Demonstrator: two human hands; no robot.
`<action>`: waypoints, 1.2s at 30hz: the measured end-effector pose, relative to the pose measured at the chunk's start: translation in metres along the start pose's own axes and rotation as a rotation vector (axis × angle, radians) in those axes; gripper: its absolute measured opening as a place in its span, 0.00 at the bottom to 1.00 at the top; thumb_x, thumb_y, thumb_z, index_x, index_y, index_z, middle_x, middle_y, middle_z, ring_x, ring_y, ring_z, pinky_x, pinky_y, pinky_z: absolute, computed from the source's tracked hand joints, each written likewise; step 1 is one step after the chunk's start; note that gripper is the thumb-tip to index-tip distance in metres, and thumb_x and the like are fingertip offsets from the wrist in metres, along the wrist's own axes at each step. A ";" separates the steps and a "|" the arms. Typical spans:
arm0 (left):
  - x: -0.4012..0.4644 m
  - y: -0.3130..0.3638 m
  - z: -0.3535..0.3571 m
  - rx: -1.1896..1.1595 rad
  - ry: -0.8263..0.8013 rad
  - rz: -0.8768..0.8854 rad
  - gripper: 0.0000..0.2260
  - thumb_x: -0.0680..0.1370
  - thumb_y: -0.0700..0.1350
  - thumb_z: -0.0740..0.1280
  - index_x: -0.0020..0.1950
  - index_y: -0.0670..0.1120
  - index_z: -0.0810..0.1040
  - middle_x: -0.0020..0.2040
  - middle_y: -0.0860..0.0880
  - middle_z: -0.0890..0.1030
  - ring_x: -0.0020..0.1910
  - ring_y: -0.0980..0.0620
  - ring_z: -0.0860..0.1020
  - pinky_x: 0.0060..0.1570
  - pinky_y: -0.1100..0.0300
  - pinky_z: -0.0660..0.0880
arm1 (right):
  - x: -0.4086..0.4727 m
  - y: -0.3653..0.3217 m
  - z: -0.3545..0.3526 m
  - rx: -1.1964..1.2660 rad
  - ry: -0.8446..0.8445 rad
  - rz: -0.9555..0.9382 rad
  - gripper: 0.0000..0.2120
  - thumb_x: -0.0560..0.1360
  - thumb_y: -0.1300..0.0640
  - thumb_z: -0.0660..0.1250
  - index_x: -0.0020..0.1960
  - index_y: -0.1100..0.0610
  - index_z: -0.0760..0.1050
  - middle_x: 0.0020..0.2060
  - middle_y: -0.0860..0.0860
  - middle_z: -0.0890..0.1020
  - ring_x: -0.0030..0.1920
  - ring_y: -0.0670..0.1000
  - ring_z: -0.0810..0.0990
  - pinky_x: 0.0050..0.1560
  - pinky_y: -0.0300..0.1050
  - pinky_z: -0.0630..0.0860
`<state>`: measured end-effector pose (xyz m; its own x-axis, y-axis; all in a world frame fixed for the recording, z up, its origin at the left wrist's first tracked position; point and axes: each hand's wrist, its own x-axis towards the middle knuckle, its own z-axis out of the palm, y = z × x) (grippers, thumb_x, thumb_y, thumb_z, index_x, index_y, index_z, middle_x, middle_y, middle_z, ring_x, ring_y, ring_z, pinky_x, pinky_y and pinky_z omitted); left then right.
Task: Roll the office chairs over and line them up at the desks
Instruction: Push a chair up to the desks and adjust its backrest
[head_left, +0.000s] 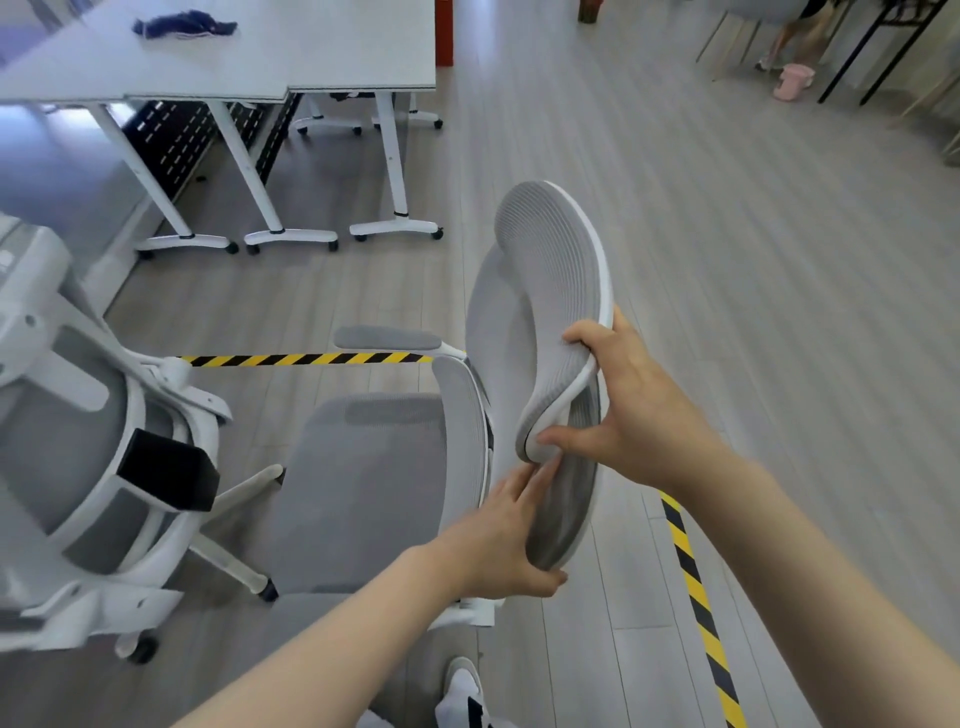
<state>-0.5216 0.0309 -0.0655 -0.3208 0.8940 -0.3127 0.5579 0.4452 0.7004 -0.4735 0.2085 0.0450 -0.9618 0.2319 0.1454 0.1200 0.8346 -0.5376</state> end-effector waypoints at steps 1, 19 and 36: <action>-0.001 -0.002 -0.002 0.001 -0.002 -0.003 0.52 0.71 0.58 0.73 0.74 0.66 0.31 0.76 0.66 0.43 0.76 0.51 0.58 0.70 0.50 0.68 | 0.001 -0.002 0.001 0.001 0.005 -0.003 0.39 0.62 0.46 0.81 0.64 0.43 0.61 0.62 0.46 0.62 0.52 0.51 0.71 0.47 0.42 0.75; -0.004 -0.016 0.000 0.004 0.126 -0.078 0.47 0.75 0.52 0.67 0.76 0.63 0.30 0.78 0.63 0.37 0.79 0.51 0.48 0.74 0.50 0.63 | 0.032 -0.016 0.008 -0.064 -0.011 -0.033 0.32 0.66 0.44 0.77 0.62 0.42 0.63 0.58 0.46 0.66 0.47 0.49 0.72 0.36 0.30 0.65; 0.013 -0.007 0.014 0.022 0.113 -0.094 0.46 0.76 0.54 0.67 0.78 0.58 0.32 0.79 0.59 0.35 0.79 0.55 0.44 0.75 0.54 0.59 | 0.036 0.067 0.046 0.235 0.256 0.293 0.40 0.70 0.42 0.69 0.76 0.47 0.55 0.73 0.51 0.62 0.74 0.55 0.61 0.70 0.60 0.68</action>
<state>-0.5195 0.0404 -0.0834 -0.4557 0.8375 -0.3014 0.5373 0.5288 0.6570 -0.5116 0.2494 -0.0238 -0.8003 0.5822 0.1434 0.2908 0.5860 -0.7564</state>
